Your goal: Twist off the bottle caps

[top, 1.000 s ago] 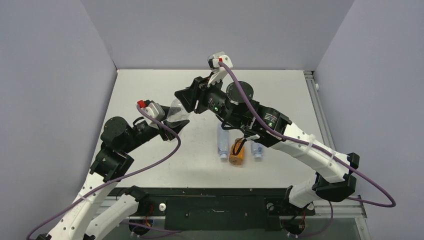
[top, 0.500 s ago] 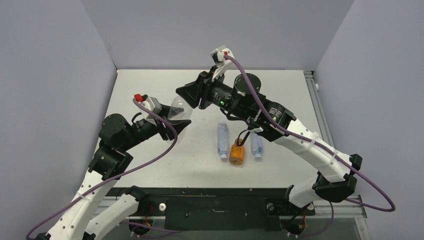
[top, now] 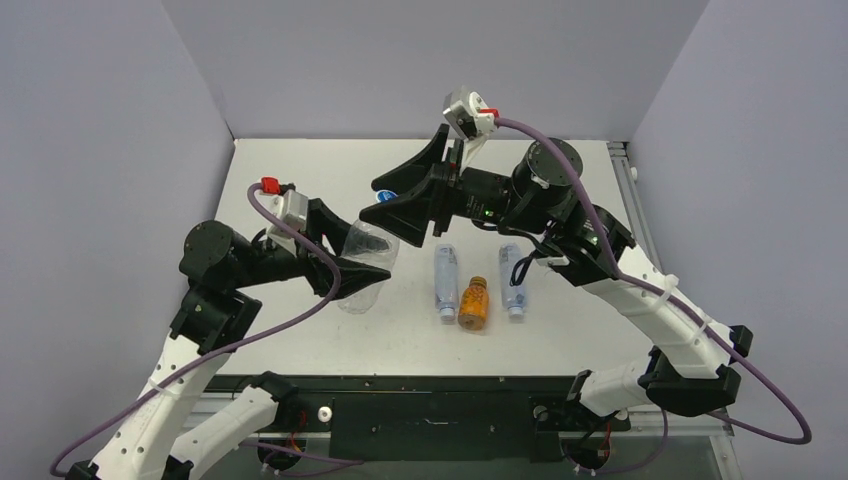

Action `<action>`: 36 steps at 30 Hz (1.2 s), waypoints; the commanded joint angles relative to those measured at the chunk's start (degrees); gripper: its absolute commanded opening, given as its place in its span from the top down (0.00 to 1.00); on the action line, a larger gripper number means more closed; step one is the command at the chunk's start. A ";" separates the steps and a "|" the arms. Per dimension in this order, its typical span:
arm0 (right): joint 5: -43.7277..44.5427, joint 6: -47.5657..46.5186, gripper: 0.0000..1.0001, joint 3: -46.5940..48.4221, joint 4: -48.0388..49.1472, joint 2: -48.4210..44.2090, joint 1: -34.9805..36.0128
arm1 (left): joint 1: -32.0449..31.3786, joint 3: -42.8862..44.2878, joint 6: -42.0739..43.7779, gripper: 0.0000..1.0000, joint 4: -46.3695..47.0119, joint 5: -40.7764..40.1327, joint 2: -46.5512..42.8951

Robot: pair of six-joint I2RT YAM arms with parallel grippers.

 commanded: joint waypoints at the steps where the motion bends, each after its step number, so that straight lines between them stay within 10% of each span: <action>1: 13.67 -4.44 0.30 3.89 -5.60 0.87 2.89 | -0.25 1.75 2.53 0.94 0.50 -0.38 0.38; 6: 32.89 -3.26 0.20 7.11 -9.50 2.06 6.51 | -0.25 -1.03 15.32 0.94 -3.02 -13.85 -1.77; 14: 38.78 1.34 0.24 11.89 -13.47 7.24 8.64 | -0.25 -3.25 25.49 0.93 -2.26 -27.27 -3.02; 23: 37.98 1.52 0.59 13.17 -12.30 8.81 8.95 | -0.25 -3.93 26.59 0.94 -2.44 -28.86 -3.08; 30: 38.78 0.71 0.41 13.78 -11.77 8.70 8.87 | -0.25 -5.06 25.81 0.93 -2.37 -28.16 -3.73; 36: 37.69 1.67 0.58 14.65 -11.33 9.91 8.28 | -0.25 -4.67 25.63 0.93 -2.59 -27.63 -4.11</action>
